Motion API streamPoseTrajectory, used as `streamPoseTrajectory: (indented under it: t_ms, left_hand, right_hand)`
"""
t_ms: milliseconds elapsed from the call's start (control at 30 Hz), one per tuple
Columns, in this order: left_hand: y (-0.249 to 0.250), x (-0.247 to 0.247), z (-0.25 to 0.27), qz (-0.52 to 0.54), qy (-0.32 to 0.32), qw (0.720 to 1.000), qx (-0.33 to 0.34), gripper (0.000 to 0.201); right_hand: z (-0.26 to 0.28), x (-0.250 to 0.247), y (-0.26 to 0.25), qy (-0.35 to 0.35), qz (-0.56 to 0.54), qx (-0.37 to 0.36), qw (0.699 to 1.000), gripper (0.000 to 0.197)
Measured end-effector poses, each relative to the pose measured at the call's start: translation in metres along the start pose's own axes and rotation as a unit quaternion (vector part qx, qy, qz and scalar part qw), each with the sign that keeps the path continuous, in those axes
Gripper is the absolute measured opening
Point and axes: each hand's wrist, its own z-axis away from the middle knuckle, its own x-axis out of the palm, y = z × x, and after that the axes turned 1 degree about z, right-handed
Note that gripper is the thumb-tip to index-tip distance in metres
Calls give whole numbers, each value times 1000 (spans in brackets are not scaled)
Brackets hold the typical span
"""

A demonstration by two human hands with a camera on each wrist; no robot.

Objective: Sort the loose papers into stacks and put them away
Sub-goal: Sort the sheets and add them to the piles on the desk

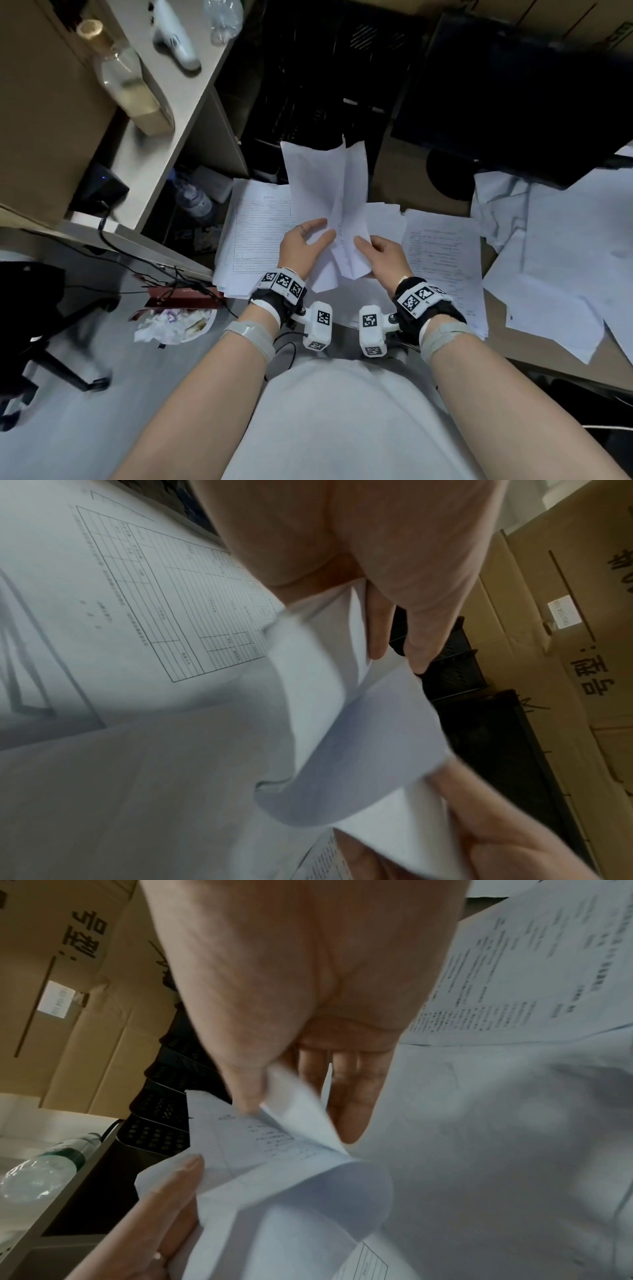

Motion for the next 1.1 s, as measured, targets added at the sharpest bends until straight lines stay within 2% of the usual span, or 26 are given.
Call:
streamPoseTrajectory:
  t_ms: [100,233,367,567,667,733,800,900,967,1067,1100]
  left_hand:
    - [2,-3,-3,8,10,1000,-3,39]
    - [6,-4,-9,75,60,994,-48,26]
    - [12,-2,-12,70,55,995,-47,15]
    - [11,6,-10,79,31,995,-48,32]
    - [18,8,-4,75,-7,996,-39,24]
    - [23,9,0,71,-20,997,-34,25]
    - [25,7,0,54,-11,998,-33,22]
    - [23,0,-8,37,18,998,-46,2]
    - [20,-6,-12,39,37,997,-47,8]
    - [11,-15,-14,32,83,995,-42,15]
    - [4,-16,-15,36,94,994,-45,19]
  right_hand:
    - [0,-4,-1,7,-16,7,1000,31]
    - [4,-8,-9,-42,-90,24,995,21]
    - [5,-8,-18,-34,-59,-12,998,17]
    - [2,-1,-25,-4,-2,-64,998,31]
    - [3,7,-27,-5,-5,-81,997,36]
    - [5,11,-30,-6,-1,-90,996,37]
    - [5,12,-30,-13,1,-86,996,39]
    - [5,10,-28,-20,-13,-67,998,38]
    - [3,6,-25,26,-2,-59,998,38]
    - [-2,-13,-6,156,52,-33,986,37]
    - [-3,-20,4,179,68,-12,982,37]
